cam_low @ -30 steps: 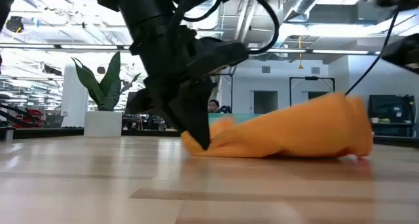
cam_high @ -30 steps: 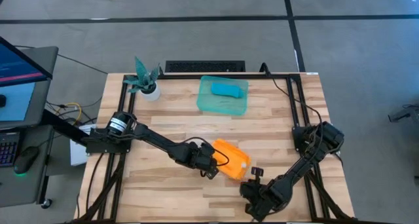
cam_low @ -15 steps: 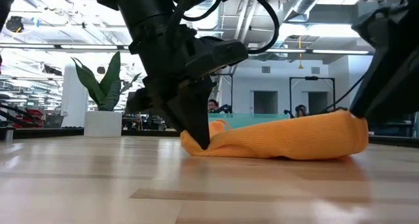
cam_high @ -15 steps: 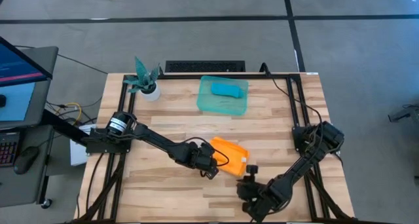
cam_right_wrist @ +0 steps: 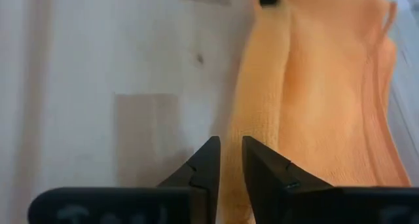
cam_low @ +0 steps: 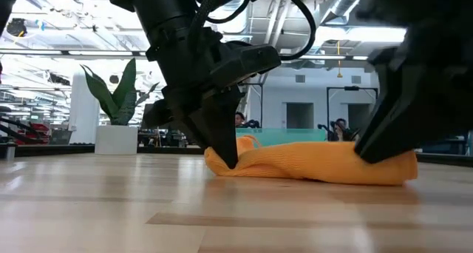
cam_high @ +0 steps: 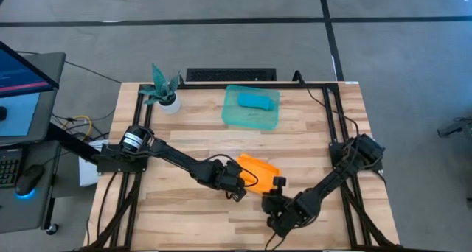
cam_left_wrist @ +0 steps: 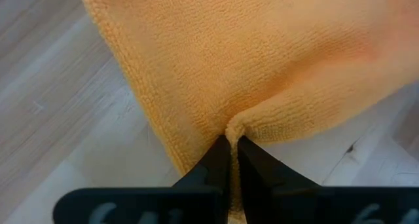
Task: Roll microfiber towels into tight, uniform cylinder then place into a basket
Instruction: Roll the yellow microfiber towel
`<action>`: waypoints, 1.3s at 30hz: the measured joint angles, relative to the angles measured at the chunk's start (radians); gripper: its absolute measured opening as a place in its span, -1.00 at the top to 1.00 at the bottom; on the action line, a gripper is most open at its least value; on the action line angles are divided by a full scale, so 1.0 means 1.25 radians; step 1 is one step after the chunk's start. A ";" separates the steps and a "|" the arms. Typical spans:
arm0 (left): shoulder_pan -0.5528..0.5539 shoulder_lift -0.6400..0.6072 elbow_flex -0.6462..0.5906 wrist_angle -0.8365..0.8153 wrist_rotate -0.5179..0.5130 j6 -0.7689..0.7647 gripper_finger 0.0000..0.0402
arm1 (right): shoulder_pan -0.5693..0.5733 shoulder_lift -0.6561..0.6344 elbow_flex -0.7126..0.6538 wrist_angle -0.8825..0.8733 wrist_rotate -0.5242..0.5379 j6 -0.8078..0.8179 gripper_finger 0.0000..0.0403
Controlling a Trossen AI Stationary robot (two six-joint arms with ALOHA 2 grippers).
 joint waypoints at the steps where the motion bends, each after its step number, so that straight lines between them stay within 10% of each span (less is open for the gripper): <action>1: 0.000 0.000 0.000 0.000 0.000 0.000 0.96 | -0.005 0.001 -0.008 -0.002 0.001 0.013 0.58; 17: 0.000 0.000 0.001 -0.001 0.000 0.000 0.96 | -0.059 0.001 -0.015 -0.145 0.062 0.258 0.65; 39: 0.000 0.000 0.001 0.004 -0.014 0.044 0.96 | -0.072 0.001 -0.022 -0.131 0.018 0.267 0.65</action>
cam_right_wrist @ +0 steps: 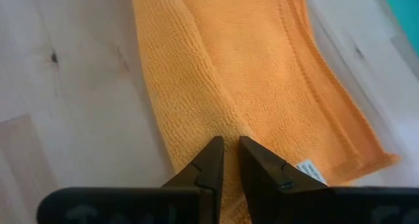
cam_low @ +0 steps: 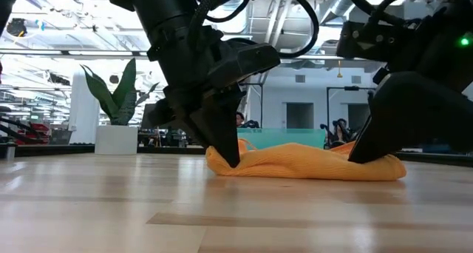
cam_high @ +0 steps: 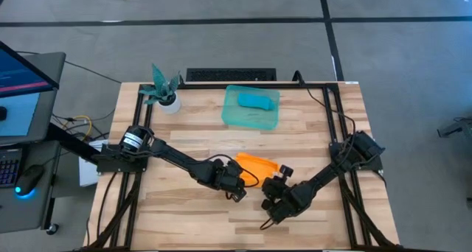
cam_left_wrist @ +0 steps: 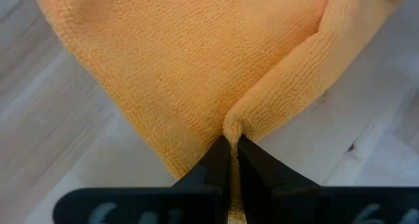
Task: Roll microfiber towels into tight, uniform cylinder then place into a basket
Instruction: Roll the yellow microfiber towel
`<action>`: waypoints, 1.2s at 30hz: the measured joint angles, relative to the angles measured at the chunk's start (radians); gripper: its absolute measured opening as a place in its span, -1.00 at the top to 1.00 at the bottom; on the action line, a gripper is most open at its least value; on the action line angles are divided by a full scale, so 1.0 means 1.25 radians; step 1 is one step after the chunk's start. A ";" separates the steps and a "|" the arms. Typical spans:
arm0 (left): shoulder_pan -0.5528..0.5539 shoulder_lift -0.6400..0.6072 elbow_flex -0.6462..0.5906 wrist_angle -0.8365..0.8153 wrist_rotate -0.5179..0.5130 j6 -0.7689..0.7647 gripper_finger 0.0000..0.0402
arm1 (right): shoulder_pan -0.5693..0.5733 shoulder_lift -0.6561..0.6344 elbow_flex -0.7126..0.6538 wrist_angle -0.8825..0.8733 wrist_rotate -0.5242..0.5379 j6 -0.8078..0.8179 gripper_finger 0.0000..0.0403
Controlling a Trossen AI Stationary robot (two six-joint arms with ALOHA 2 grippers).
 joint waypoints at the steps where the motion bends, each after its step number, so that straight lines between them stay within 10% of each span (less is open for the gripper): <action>1: 0.000 0.000 0.000 0.000 0.000 0.000 0.96 | -0.002 0.000 -0.009 0.017 0.000 0.000 0.65; 36: -0.049 -0.089 0.000 0.001 -0.110 0.234 0.43 | -0.015 -0.002 -0.061 0.057 -0.017 0.015 0.65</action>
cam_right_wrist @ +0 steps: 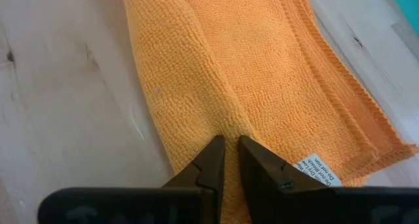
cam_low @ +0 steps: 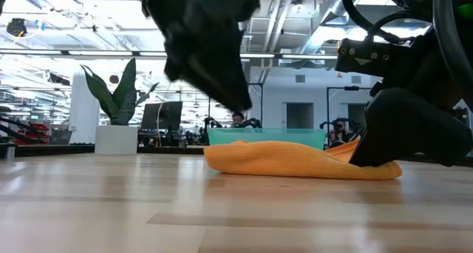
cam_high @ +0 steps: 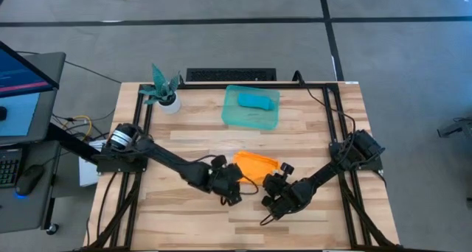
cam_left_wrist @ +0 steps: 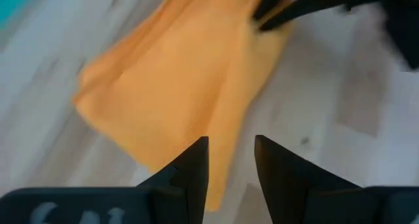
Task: Roll microfiber towels into tight, uniform cylinder then place into a basket
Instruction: Roll the yellow microfiber towel
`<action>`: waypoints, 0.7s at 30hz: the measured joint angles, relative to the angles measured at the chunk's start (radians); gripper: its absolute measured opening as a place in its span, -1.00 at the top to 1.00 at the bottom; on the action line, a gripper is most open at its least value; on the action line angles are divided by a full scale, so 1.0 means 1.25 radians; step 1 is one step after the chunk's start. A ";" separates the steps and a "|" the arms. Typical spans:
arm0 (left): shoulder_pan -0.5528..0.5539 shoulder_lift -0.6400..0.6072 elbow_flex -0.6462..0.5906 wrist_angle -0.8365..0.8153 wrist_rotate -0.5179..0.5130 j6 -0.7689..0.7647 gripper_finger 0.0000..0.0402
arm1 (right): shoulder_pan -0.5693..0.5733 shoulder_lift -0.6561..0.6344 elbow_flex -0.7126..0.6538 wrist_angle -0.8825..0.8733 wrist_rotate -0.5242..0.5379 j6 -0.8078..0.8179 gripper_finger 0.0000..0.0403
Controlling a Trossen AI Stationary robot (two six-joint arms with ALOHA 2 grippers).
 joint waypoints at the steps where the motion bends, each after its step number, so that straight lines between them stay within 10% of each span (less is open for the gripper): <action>1: -0.010 -0.006 0.001 0.007 -0.010 0.026 0.43 | 0.000 0.000 0.000 0.000 0.000 0.000 0.65; 11: -0.045 0.049 0.000 0.137 0.109 0.266 0.43 | 0.001 0.001 -0.001 0.004 -0.001 0.000 0.65; 21: 0.024 0.087 -0.002 0.136 0.122 0.234 0.43 | 0.005 0.001 -0.001 0.010 -0.001 -0.003 0.65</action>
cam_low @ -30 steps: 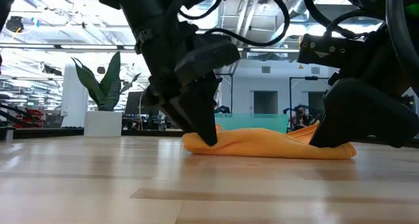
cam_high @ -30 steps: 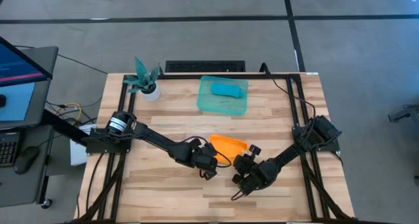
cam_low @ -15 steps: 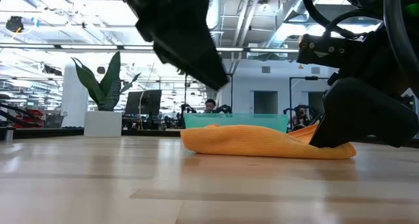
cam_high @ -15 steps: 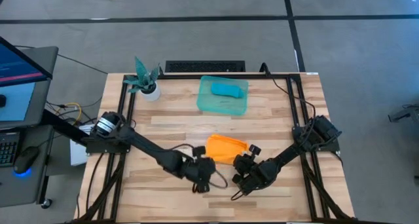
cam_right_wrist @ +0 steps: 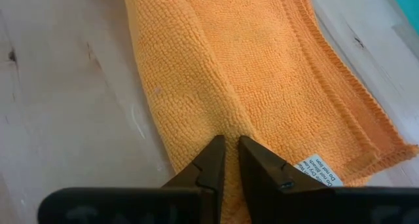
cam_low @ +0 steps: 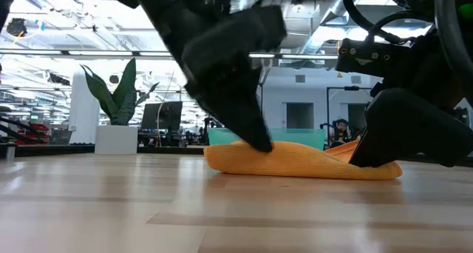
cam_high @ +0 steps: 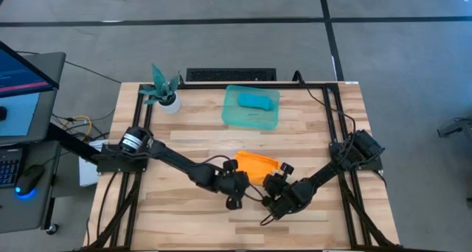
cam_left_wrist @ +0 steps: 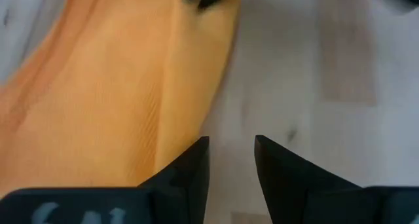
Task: Roll microfiber towels into tight, uniform cylinder then place into a basket
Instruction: Roll the yellow microfiber towel
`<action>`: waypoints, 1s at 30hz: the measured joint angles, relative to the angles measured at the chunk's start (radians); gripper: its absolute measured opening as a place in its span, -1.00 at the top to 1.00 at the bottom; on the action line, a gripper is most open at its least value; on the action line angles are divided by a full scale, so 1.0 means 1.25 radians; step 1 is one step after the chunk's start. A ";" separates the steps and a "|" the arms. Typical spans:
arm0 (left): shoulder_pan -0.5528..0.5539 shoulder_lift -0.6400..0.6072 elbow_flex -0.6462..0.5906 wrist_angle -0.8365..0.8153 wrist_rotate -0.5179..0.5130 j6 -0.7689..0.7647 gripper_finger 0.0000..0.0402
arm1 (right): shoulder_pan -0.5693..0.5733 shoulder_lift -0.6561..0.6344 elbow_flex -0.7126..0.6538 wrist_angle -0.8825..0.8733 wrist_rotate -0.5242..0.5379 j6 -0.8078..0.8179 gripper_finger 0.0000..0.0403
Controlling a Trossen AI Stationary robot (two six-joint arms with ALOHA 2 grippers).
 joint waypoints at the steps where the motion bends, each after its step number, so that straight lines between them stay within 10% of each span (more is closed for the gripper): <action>1: 0.002 0.004 -0.001 -0.010 -0.007 -0.002 0.43 | 0.000 0.000 0.000 0.000 0.001 0.000 0.65; 10: 0.010 0.014 0.000 -0.026 -0.095 -0.027 0.43 | 0.000 0.000 0.000 0.001 0.001 0.000 0.65; 30: 0.048 0.060 0.002 -0.053 -0.006 -0.115 0.43 | 0.016 0.001 0.000 0.000 0.004 0.001 0.65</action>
